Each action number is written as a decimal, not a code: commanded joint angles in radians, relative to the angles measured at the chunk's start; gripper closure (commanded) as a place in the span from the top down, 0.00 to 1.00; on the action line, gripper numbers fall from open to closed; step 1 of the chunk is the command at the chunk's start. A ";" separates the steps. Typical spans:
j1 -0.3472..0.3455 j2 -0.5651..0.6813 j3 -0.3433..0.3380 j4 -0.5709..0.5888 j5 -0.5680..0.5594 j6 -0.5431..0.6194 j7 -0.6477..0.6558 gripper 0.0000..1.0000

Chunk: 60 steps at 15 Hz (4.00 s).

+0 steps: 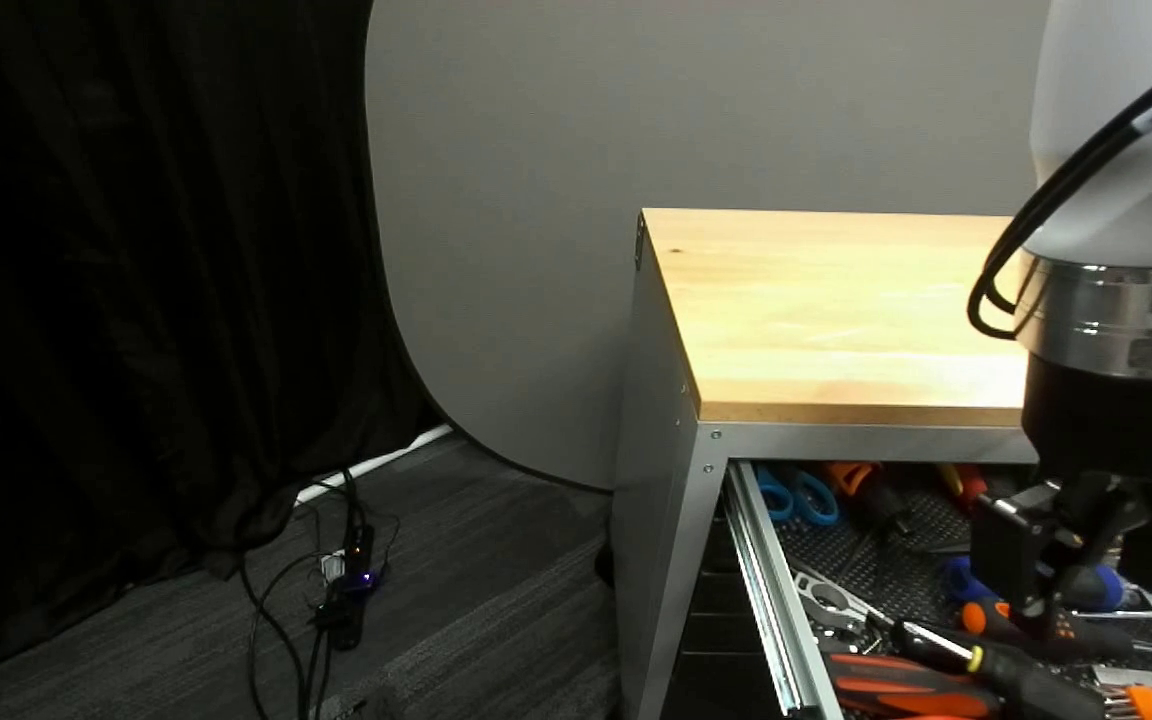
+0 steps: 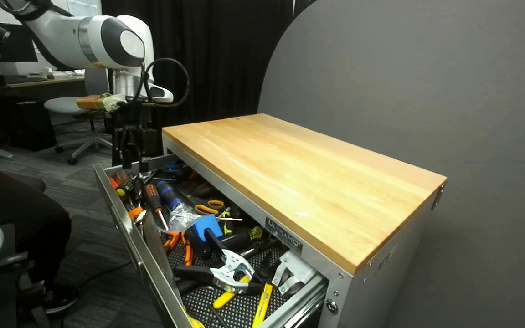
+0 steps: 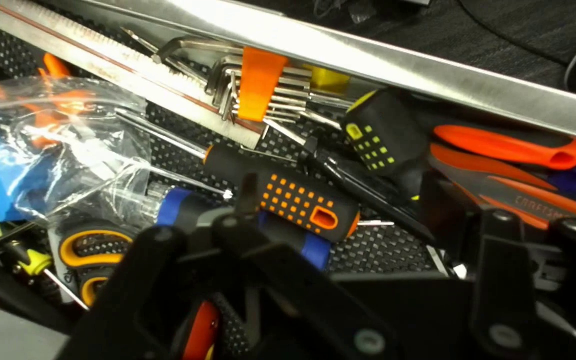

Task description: Put the screwdriver in the first top drawer then close the drawer

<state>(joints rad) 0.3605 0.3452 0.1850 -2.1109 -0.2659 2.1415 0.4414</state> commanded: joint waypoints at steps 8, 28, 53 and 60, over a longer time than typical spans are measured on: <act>-0.119 -0.075 0.021 -0.114 0.218 -0.293 -0.447 1.00; 0.060 0.025 -0.031 -0.175 -0.009 0.192 0.315 0.04; 0.334 0.348 -0.277 0.281 -0.461 0.403 0.458 0.04; 0.352 0.330 -0.296 0.263 -0.674 0.409 0.641 0.05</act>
<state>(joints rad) 0.7129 0.6839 -0.0965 -1.8705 -0.8596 2.5416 1.0306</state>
